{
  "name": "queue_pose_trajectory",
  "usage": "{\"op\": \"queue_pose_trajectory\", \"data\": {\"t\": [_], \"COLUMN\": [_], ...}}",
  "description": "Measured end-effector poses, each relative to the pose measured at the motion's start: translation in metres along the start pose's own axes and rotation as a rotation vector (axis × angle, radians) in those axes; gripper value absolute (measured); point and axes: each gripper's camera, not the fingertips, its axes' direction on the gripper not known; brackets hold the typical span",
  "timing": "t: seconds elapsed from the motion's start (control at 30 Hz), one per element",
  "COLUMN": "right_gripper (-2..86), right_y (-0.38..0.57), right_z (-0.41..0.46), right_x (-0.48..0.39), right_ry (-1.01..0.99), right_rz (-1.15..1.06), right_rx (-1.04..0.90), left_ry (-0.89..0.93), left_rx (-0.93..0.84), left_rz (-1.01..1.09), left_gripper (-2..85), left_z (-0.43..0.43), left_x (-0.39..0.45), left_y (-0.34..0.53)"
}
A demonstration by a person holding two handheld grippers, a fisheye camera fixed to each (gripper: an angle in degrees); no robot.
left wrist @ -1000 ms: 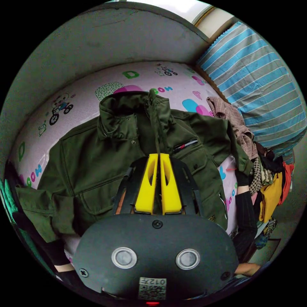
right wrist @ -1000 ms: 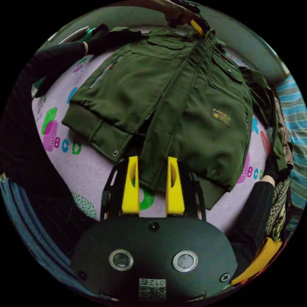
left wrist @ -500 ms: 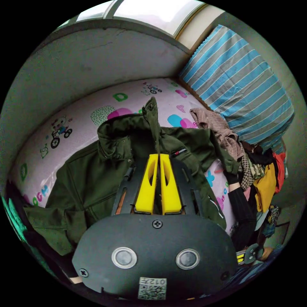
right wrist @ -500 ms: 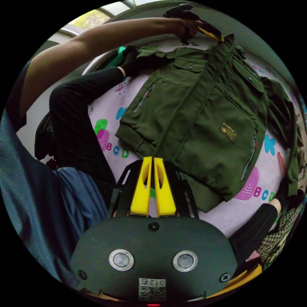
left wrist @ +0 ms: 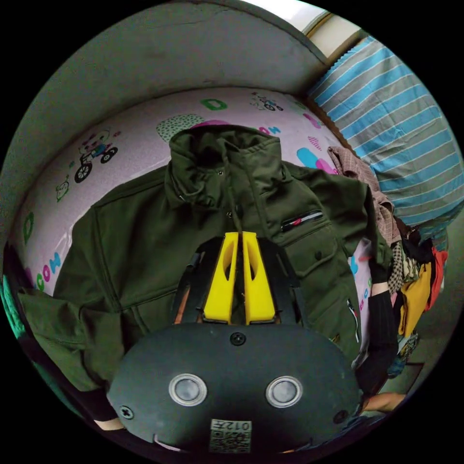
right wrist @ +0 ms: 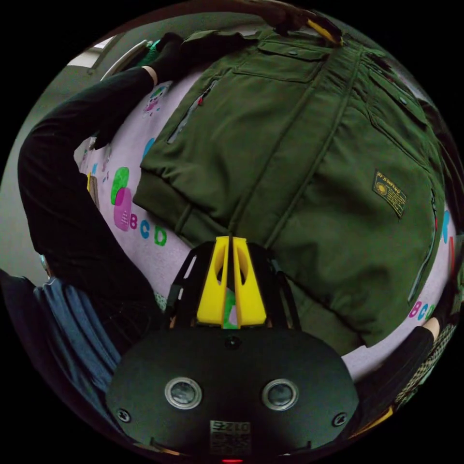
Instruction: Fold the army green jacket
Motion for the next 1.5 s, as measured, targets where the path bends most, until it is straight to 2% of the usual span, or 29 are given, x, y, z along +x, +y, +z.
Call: {"op": "queue_pose_trajectory", "data": {"t": [0.23,0.37,0.53,0.63,0.73,0.9,1.07,1.2,1.37,1.5], "right_gripper": [0.9,4.3,4.5,2.8,0.8,-0.6,-0.8,-0.9,-0.9,-0.9], "right_y": [0.007,0.02,0.051,0.068,0.08,0.077,0.059,0.05,0.056,0.062], "right_z": [0.001,-0.009,-0.049,-0.072,-0.087,-0.092,-0.082,-0.055,-0.059,-0.075], "right_x": [-0.006,-0.015,-0.005,0.023,0.054,0.086,0.114,0.133,0.151,0.141], "right_ry": [0.026,0.037,-0.004,0.062,0.116,0.219,0.264,0.267,0.156,0.181], "right_rz": [0.028,0.015,0.044,0.125,0.215,0.294,0.363,0.374,0.392,0.372], "right_rx": [0.041,0.083,0.204,0.247,0.296,0.307,0.27,0.16,0.209,0.222], "left_ry": [-0.067,-0.04,0.073,0.114,0.128,0.076,-0.113,-0.03,-0.014,-0.03], "left_rx": [0.127,0.135,0.072,0.05,0.003,-0.093,-0.173,-0.209,-0.209,-0.172], "left_rz": [-0.087,-0.015,0.082,0.12,0.211,0.356,0.395,0.321,0.345,0.349], "left_gripper": [0.4,0.6,0.5,0.4,0.4,0.5,0.5,0.4,0.1,0.1], "left_z": [-0.039,-0.056,-0.051,-0.046,-0.032,0.003,0.049,0.076,0.093,0.081], "left_x": [-0.02,-0.004,0.038,0.063,0.11,0.165,0.18,0.163,0.162,0.166], "left_y": [0.047,0.102,0.193,0.239,0.306,0.363,0.384,0.39,0.4,0.411]}}
